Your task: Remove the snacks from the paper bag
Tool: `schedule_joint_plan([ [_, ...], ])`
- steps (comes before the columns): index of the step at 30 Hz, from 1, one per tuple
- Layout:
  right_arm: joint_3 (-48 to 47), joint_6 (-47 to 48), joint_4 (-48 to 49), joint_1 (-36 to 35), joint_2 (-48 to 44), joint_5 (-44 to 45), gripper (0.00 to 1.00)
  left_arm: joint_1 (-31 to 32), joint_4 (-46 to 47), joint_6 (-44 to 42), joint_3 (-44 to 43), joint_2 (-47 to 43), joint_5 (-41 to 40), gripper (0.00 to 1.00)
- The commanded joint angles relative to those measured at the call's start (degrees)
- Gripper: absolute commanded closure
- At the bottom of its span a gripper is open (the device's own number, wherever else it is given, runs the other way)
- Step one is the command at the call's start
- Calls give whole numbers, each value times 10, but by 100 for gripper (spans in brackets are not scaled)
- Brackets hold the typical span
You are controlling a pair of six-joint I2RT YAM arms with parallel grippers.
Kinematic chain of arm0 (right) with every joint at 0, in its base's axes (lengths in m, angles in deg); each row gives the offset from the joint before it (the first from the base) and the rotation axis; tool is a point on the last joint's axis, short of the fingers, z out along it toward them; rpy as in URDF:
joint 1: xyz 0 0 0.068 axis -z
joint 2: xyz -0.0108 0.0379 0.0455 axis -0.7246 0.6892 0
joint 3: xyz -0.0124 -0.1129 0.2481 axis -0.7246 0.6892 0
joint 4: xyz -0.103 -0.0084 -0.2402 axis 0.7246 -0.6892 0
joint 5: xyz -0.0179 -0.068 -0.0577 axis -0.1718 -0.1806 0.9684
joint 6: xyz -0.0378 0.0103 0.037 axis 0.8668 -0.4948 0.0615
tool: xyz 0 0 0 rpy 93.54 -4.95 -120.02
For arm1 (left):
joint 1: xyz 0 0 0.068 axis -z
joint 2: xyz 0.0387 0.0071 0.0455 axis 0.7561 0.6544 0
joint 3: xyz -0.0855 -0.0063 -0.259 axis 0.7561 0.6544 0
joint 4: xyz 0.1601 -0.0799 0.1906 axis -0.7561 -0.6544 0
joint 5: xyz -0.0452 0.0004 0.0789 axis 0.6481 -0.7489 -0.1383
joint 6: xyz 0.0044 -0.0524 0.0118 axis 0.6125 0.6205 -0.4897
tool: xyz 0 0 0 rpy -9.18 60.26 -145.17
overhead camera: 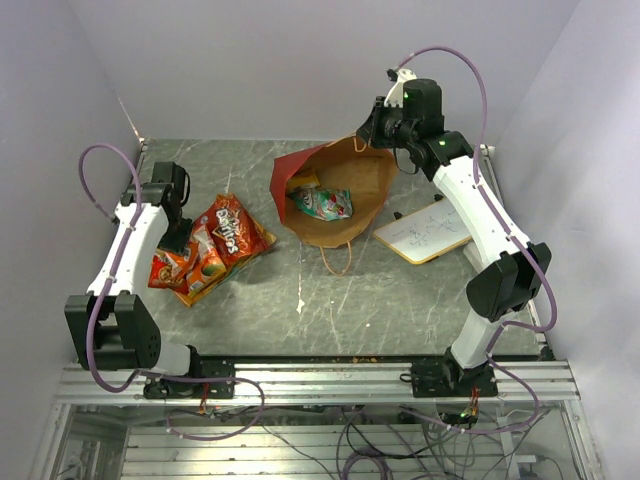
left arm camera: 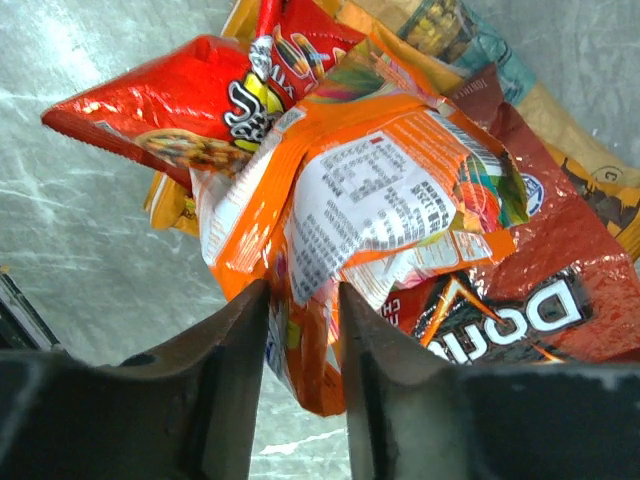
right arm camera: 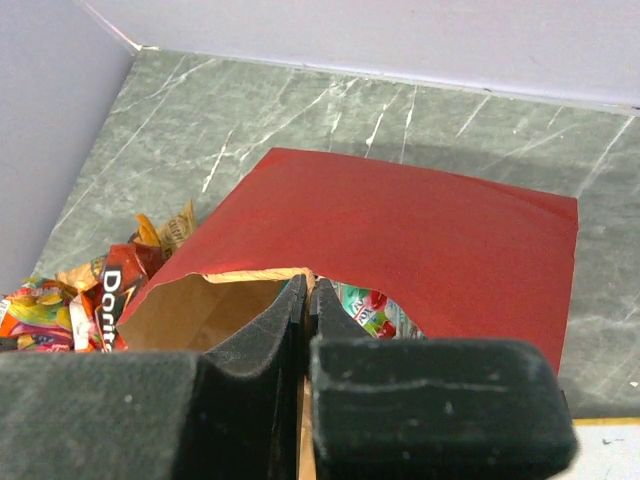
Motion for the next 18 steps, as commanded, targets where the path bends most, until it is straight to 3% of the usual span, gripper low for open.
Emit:
schedule_joint_plan([
  [1,7,7,12,4,-20,4,100,-2,-1,-7,-23,-6,19,51],
  [11,2,5,14,4,-14,-2,100,-2,36,-60,-99,-44,73,20],
  [16,2,2,15,3,-12,-9,100,5,197,-111,-66,-80,161,14],
  [18,3,2,14,4,-11,-10,100,37,262,-132,-63,-86,175,15],
])
